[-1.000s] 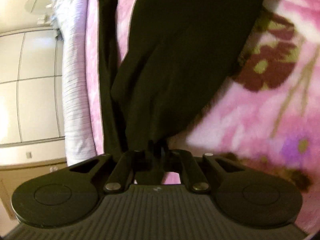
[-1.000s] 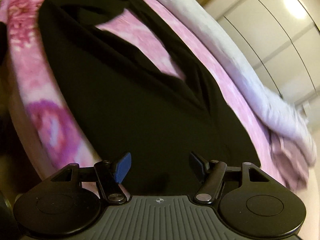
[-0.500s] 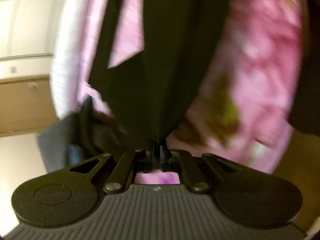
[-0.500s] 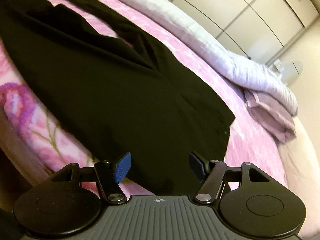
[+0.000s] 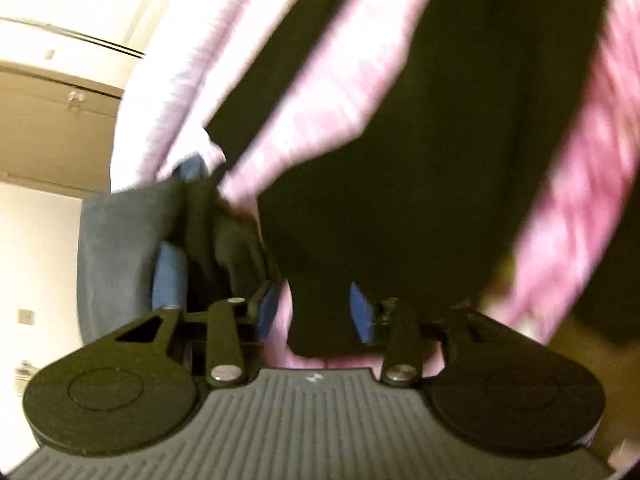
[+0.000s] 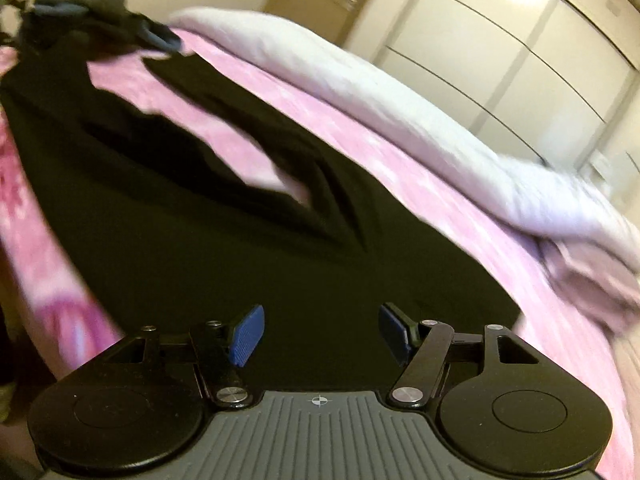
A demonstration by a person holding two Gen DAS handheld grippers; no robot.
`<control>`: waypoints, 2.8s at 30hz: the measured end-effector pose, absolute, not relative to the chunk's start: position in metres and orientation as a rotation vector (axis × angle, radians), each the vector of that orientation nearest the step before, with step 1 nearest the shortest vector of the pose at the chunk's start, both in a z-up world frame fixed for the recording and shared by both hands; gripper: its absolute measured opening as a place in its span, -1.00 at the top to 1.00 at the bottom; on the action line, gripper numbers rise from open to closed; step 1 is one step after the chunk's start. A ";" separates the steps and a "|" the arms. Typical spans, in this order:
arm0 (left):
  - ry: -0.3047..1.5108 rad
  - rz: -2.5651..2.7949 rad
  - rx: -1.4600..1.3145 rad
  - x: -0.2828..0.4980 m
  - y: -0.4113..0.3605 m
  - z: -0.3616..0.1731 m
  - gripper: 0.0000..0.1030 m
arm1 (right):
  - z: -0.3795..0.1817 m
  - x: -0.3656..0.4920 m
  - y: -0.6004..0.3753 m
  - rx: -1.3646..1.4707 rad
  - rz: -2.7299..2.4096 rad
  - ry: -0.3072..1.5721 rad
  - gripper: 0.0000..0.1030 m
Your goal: Fold clothes
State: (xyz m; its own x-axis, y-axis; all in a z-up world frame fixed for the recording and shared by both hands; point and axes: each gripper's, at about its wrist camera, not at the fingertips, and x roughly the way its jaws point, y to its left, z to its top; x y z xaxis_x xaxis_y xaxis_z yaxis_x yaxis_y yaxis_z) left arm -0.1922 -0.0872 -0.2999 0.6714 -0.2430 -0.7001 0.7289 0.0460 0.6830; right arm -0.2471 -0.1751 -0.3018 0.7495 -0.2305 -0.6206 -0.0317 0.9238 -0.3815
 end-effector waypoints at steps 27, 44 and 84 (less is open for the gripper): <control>0.236 -1.126 1.207 -0.202 -0.298 -0.334 -0.11 | -0.314 -0.175 -0.223 -0.162 -0.198 0.770 -0.28; 0.068 -1.825 1.099 -0.464 -0.495 -0.353 -0.23 | -0.376 -0.451 -0.368 1.000 -0.535 0.302 -0.28; 0.500 -1.765 0.918 -0.287 -0.878 -0.342 -0.24 | -0.372 -0.473 -0.435 0.877 -0.652 0.288 0.23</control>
State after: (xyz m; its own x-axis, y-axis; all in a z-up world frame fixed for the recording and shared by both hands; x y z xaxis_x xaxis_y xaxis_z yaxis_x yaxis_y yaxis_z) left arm -0.2872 -0.8781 -0.3416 -0.1695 -0.6034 -0.7792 0.9224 -0.3756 0.0902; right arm -0.4730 -0.4355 -0.3718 0.7718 -0.4086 -0.4872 0.6353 0.4637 0.6176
